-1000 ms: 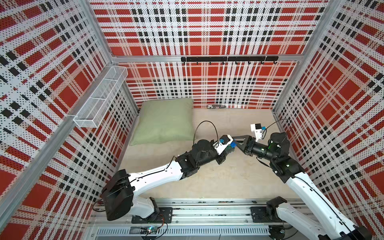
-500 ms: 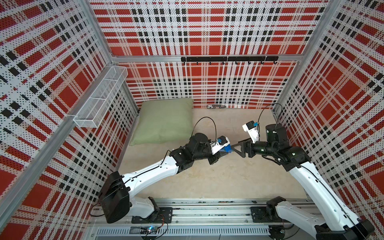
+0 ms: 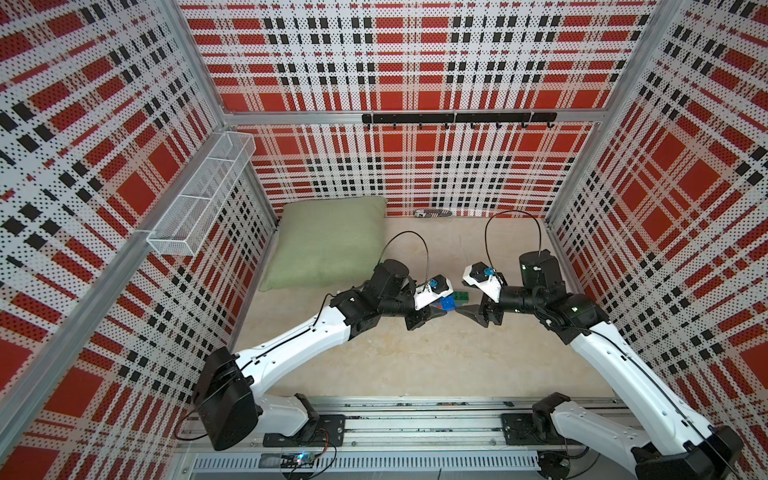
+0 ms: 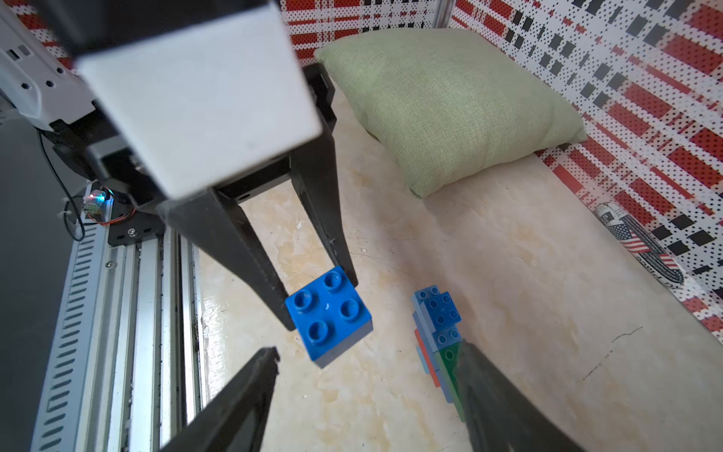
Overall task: Assemble a heart with lego
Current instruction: Adjust the lego brick.
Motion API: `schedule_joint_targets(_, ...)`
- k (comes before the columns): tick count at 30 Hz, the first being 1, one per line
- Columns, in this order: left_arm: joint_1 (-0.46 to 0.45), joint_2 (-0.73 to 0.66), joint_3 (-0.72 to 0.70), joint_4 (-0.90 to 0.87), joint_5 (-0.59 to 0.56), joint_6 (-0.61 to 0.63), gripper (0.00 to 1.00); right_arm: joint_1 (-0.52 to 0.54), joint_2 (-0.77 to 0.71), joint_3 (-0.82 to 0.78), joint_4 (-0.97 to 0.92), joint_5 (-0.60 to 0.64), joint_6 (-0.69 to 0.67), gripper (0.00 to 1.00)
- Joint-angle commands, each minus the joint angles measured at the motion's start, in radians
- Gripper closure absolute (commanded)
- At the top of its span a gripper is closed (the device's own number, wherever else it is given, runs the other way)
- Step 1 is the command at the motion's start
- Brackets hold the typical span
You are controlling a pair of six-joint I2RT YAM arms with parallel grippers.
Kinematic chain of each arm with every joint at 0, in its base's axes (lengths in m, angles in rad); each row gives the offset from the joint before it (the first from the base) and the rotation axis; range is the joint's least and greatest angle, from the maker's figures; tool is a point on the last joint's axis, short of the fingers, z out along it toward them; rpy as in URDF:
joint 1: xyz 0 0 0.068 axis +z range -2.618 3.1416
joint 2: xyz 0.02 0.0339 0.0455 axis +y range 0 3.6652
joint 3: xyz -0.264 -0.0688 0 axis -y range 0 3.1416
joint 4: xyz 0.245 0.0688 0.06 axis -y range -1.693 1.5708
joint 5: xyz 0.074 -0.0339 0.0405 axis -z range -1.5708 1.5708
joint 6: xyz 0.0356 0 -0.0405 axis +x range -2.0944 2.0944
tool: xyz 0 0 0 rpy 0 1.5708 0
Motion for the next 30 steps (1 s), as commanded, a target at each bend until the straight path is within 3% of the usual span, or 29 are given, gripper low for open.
schedule_joint_targets(1, 0.003, 0.021, 0.037, -0.046, 0.033, 0.045, 0.83, 0.002, 0.04, 0.059, -0.058, -0.043, -0.104, 0.26)
schedule_joint_targets(12, 0.013, 0.045, 0.085, -0.094, 0.032, 0.091, 0.82, 0.039, 0.098, 0.09, -0.116, -0.083, -0.19, 0.36)
schedule_joint_targets(30, 0.011, 0.05, 0.115, -0.115, 0.058, 0.108, 0.82, 0.075, 0.066, 0.022, -0.001, -0.031, -0.189, 0.4)
